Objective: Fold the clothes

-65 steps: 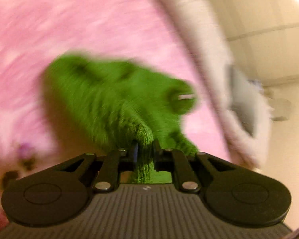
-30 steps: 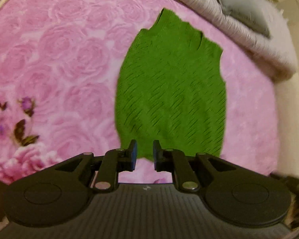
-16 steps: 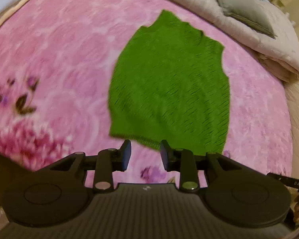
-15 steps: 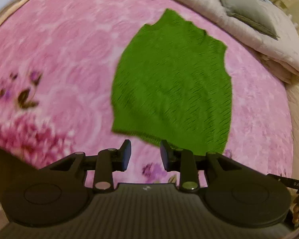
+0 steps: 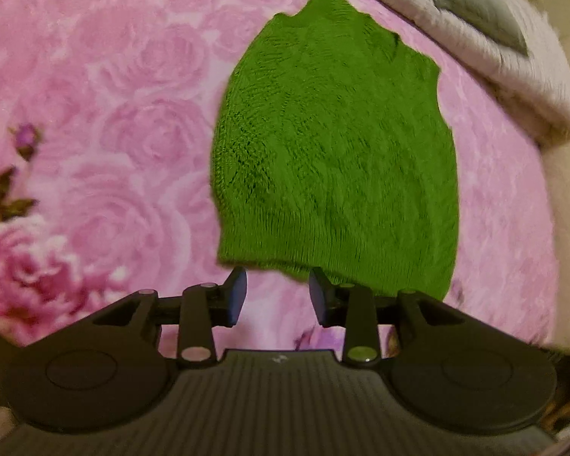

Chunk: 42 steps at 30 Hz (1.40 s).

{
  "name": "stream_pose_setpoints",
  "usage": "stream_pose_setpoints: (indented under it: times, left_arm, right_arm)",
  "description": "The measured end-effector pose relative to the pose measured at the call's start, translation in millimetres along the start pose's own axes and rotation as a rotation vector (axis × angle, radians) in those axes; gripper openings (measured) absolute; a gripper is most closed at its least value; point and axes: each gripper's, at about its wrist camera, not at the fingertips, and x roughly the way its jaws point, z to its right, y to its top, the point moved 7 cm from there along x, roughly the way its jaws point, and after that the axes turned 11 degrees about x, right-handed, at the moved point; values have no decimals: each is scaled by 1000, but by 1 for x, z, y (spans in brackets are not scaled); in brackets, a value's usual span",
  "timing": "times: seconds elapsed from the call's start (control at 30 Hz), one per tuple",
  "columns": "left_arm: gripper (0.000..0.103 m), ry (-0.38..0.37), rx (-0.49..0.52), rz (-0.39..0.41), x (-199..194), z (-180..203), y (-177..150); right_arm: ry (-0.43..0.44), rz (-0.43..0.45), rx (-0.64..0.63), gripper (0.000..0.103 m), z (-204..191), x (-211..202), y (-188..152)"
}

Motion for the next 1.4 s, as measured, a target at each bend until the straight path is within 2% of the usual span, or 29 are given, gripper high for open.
stream_pose_setpoints:
  times: [0.17, 0.33, 0.4, 0.47, 0.53, 0.57, 0.7, 0.73, 0.77, 0.8, 0.83, 0.93, 1.0, 1.07, 1.13, 1.3, 1.37, 1.4]
  left_arm:
    - [31, -128, -204, 30, 41, -49, 16]
    - [32, -208, -345, 66, 71, -81, 14]
    - [32, -262, -403, 80, 80, -87, 11]
    - [32, -316, -470, 91, 89, -90, 8]
    - [37, -340, -505, 104, 97, -89, 8]
    - [38, -342, -508, 113, 100, -89, 8]
    - [37, -387, -485, 162, 105, -88, 6]
    - [30, -395, -466, 174, 105, -88, 5]
    - [24, -398, -439, 183, 105, -88, 4]
    - [23, -397, -403, 189, 104, -87, 2]
    - [23, -402, -379, 194, 102, -88, 0]
    - [28, -429, -358, 206, 98, -92, -6]
    - [35, -449, -337, 223, 95, -93, -8]
    - [37, -466, -309, 242, 92, -93, -9]
    - [37, -482, -297, 258, 92, -94, -10]
    - [45, -526, -278, 305, 95, -91, -9]
    - [54, -536, -269, 319, 96, -85, -4]
    - [55, -537, -267, 319, 97, -82, -2]
  right_arm:
    - [65, 77, 162, 54, 9, 38, 7]
    - [85, 151, 259, 58, 22, 69, 21]
    - [105, 158, 284, 58, 28, 80, 22]
    - [162, 160, 326, 58, 31, 89, 22]
    - [244, 172, 370, 58, 30, 95, 25]
    - [282, 179, 387, 58, 28, 98, 28]
    - [330, 177, 358, 55, 20, 107, 39]
    - [327, 173, 331, 47, 20, 108, 41]
    - [317, 172, 296, 30, 22, 108, 41]
    - [319, 169, 273, 24, 26, 108, 39]
    - [326, 166, 253, 24, 30, 107, 37]
    - [361, 173, 257, 31, 51, 93, 29]
    - [391, 190, 281, 52, 64, 82, 24]
    - [450, 199, 319, 60, 74, 74, 18]
    - [496, 185, 335, 61, 79, 76, 15]
    - [543, 200, 292, 62, 66, 84, 14]
    - [545, 202, 275, 62, 55, 89, 15]
    - [542, 201, 271, 62, 50, 94, 15]
